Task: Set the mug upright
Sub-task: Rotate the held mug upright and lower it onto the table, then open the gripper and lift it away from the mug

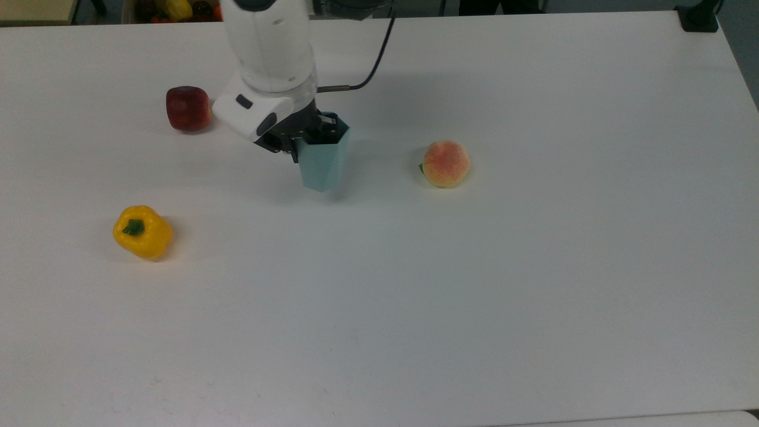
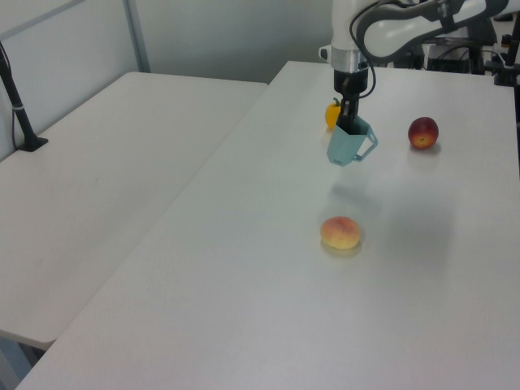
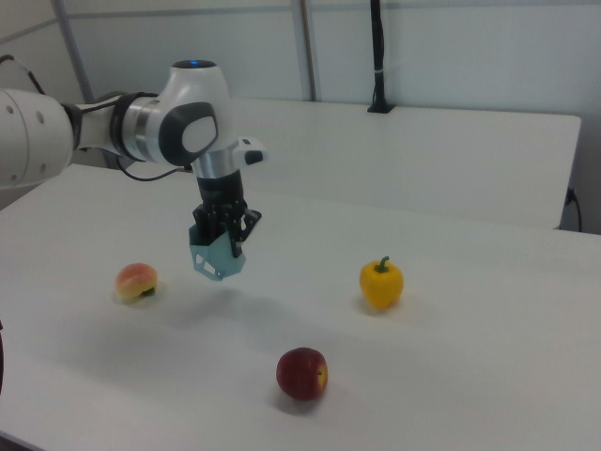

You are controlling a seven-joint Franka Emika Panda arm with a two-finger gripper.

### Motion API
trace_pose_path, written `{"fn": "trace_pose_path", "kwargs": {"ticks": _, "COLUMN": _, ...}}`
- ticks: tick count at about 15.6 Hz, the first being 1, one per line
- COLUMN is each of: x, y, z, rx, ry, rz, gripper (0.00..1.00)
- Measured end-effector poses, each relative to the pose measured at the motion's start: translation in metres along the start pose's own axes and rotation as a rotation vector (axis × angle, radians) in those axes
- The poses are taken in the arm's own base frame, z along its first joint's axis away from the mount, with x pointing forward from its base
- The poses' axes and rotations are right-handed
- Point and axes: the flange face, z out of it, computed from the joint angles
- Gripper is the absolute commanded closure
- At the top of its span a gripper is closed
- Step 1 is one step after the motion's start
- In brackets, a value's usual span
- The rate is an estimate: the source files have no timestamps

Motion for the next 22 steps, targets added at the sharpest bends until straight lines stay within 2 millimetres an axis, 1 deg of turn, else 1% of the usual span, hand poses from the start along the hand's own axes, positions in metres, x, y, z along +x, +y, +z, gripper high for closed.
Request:
{"fn": "trace_pose_path", "kwargs": {"ticks": 1, "x": -0.001, "y": 0.008, "z": 0.006, "rx": 0.010, "ry": -0.027, "rz": -0.022, "gripper": 1.00}}
{"fn": "trace_pose_path", "kwargs": {"ticks": 3, "x": -0.002, "y": 0.017, "z": 0.025, "rx": 0.027, "ry": -0.092, "rz": -0.064, "gripper": 1.00}}
{"fn": "trace_pose_path", "kwargs": {"ticks": 5, "x": -0.003, "y": 0.018, "z": 0.046, "rx": 0.042, "ry": -0.146, "rz": -0.082, "gripper": 1.00}}
{"fn": "trace_pose_path", "kwargs": {"ticks": 6, "x": -0.003, "y": 0.017, "z": 0.052, "rx": 0.050, "ry": -0.159, "rz": -0.082, "gripper": 1.00}}
{"fn": "trace_pose_path", "kwargs": {"ticks": 8, "x": -0.002, "y": 0.014, "z": 0.060, "rx": 0.062, "ry": -0.171, "rz": -0.084, "gripper": 1.00}}
{"fn": "trace_pose_path", "kwargs": {"ticks": 9, "x": -0.002, "y": 0.013, "z": 0.061, "rx": 0.064, "ry": -0.174, "rz": -0.085, "gripper": 0.95}}
{"fn": "trace_pose_path", "kwargs": {"ticks": 10, "x": -0.002, "y": 0.013, "z": 0.061, "rx": 0.064, "ry": -0.175, "rz": -0.087, "gripper": 0.86}}
{"fn": "trace_pose_path", "kwargs": {"ticks": 11, "x": -0.002, "y": 0.012, "z": 0.062, "rx": 0.064, "ry": -0.178, "rz": -0.089, "gripper": 0.73}}
{"fn": "trace_pose_path", "kwargs": {"ticks": 12, "x": -0.002, "y": 0.011, "z": 0.064, "rx": 0.066, "ry": -0.183, "rz": -0.093, "gripper": 0.53}}
{"fn": "trace_pose_path", "kwargs": {"ticks": 13, "x": -0.003, "y": 0.009, "z": 0.067, "rx": 0.067, "ry": -0.190, "rz": -0.096, "gripper": 0.35}}
{"fn": "trace_pose_path", "kwargs": {"ticks": 14, "x": -0.004, "y": 0.008, "z": 0.070, "rx": 0.068, "ry": -0.195, "rz": -0.100, "gripper": 0.24}}
{"fn": "trace_pose_path", "kwargs": {"ticks": 15, "x": -0.004, "y": 0.008, "z": 0.072, "rx": 0.069, "ry": -0.198, "rz": -0.104, "gripper": 0.15}}
{"fn": "trace_pose_path", "kwargs": {"ticks": 17, "x": -0.003, "y": 0.007, "z": 0.073, "rx": 0.070, "ry": -0.200, "rz": -0.108, "gripper": 0.00}}
{"fn": "trace_pose_path", "kwargs": {"ticks": 20, "x": -0.001, "y": 0.002, "z": 0.070, "rx": 0.068, "ry": -0.195, "rz": -0.116, "gripper": 0.00}}
{"fn": "trace_pose_path", "kwargs": {"ticks": 21, "x": 0.000, "y": -0.001, "z": 0.066, "rx": 0.066, "ry": -0.186, "rz": -0.121, "gripper": 0.00}}
{"fn": "trace_pose_path", "kwargs": {"ticks": 22, "x": 0.001, "y": -0.004, "z": 0.057, "rx": 0.063, "ry": -0.171, "rz": -0.126, "gripper": 0.00}}
